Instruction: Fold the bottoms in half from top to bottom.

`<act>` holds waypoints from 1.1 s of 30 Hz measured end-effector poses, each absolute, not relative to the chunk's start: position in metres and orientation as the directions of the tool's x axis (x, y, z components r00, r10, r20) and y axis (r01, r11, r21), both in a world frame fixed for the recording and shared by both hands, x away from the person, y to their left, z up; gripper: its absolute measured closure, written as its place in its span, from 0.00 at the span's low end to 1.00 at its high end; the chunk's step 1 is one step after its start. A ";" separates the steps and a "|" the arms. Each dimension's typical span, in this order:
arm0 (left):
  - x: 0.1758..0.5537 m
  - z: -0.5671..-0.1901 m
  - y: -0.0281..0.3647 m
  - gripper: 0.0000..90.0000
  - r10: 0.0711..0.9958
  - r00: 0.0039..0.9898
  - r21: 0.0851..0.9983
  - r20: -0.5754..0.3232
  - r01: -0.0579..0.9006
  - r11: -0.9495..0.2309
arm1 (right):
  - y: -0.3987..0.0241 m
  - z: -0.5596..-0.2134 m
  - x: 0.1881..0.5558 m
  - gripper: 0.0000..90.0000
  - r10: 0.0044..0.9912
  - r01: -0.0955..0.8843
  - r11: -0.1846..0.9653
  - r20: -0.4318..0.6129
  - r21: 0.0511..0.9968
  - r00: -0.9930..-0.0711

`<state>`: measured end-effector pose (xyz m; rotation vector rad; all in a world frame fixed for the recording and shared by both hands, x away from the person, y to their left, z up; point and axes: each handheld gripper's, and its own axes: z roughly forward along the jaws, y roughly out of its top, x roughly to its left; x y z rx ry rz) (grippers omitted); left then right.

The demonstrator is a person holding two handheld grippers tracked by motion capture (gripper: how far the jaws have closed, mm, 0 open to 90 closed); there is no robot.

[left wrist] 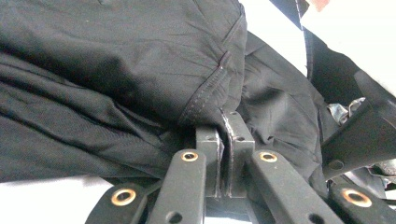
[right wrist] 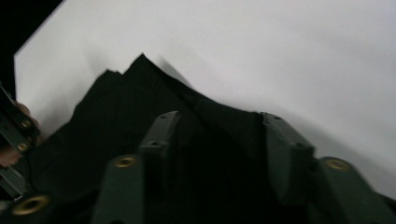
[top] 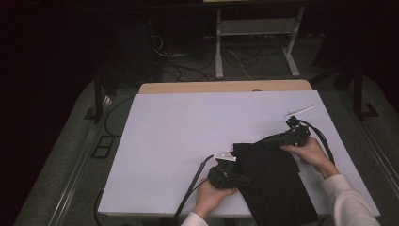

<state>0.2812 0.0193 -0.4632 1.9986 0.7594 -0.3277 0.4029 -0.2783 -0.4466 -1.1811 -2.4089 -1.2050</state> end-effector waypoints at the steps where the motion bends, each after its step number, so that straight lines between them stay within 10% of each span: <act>1: 0.281 -0.463 0.020 0.95 0.379 0.773 0.684 -0.509 0.631 -0.366 | -0.277 -0.447 0.402 0.65 0.569 0.724 0.367 0.475 0.584 -0.671; 2: 0.281 -0.463 0.019 0.95 0.380 0.772 0.683 -0.510 0.632 -0.367 | -0.274 -0.446 0.400 0.82 0.565 0.714 0.396 0.460 0.577 -0.685; 6: 0.281 -0.464 0.019 0.95 0.380 0.771 0.681 -0.512 0.633 -0.369 | -0.272 -0.445 0.399 0.93 0.553 0.715 0.415 0.468 0.563 -0.690; 19: 0.279 -0.463 0.018 0.85 0.382 0.779 0.686 -0.497 0.622 -0.377 | -0.280 -0.423 0.380 0.94 0.554 0.790 0.253 0.585 0.559 -0.592; 33: 0.280 -0.451 0.031 0.46 0.411 0.783 0.717 -0.468 0.608 -0.342 | -0.290 -0.408 0.353 0.94 0.533 0.776 0.203 0.597 0.598 -0.600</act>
